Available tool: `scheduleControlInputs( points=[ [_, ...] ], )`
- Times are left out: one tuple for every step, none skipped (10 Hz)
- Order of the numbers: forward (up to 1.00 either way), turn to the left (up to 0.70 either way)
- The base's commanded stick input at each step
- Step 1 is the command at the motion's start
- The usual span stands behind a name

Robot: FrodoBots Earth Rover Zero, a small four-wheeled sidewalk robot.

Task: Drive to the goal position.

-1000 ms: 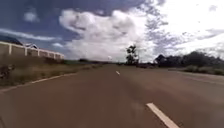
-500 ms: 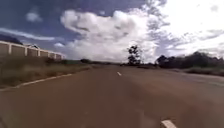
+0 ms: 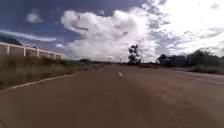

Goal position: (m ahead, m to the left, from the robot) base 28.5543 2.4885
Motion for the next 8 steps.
scheduleControlInputs(
  points=[
    [1.00,0.00],
    [1.00,0.00],
    [1.00,0.00],
    [1.00,0.00],
    [1.00,0.00],
    [1.00,0.00],
    [1.00,0.00],
    [1.00,0.00]
  ],
)
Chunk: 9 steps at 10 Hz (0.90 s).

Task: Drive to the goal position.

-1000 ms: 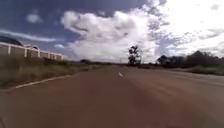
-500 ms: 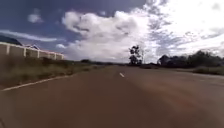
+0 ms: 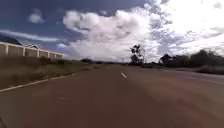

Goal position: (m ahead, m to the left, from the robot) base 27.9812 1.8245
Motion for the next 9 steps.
scheduleControlInputs(
  points=[
    [1.00,0.00],
    [1.00,0.00],
    [1.00,0.00],
    [1.00,0.00],
    [1.00,0.00],
    [1.00,-0.01],
    [1.00,-0.01],
    [1.00,-0.14],
    [1.00,-0.15]
  ],
)
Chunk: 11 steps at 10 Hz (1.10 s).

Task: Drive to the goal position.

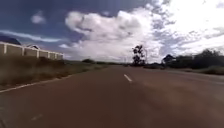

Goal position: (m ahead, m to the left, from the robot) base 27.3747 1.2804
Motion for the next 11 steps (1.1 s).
scheduleControlInputs(
  points=[
    [1.00,-0.16],
    [1.00,-0.17],
    [1.00,0.00],
    [1.00,0.00],
    [1.00,0.00],
    [1.00,0.00],
    [1.00,0.00],
    [1.00,0.00],
    [1.00,0.00],
    [1.00,0.00],
    [1.00,0.00]
  ],
)
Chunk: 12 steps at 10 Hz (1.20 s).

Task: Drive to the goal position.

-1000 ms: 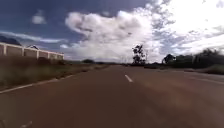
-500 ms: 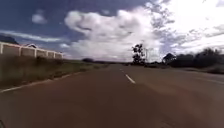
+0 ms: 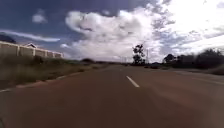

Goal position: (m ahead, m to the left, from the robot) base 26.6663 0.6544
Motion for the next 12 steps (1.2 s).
scheduleControlInputs(
  points=[
    [1.00,-0.13],
    [1.00,-0.14],
    [1.00,-0.16],
    [1.00,-0.17],
    [1.00,-0.13],
    [1.00,-0.09],
    [1.00,-0.05],
    [1.00,-0.01],
    [1.00,0.00],
    [1.00,0.00],
    [1.00,0.00],
    [1.00,0.00]
  ],
)
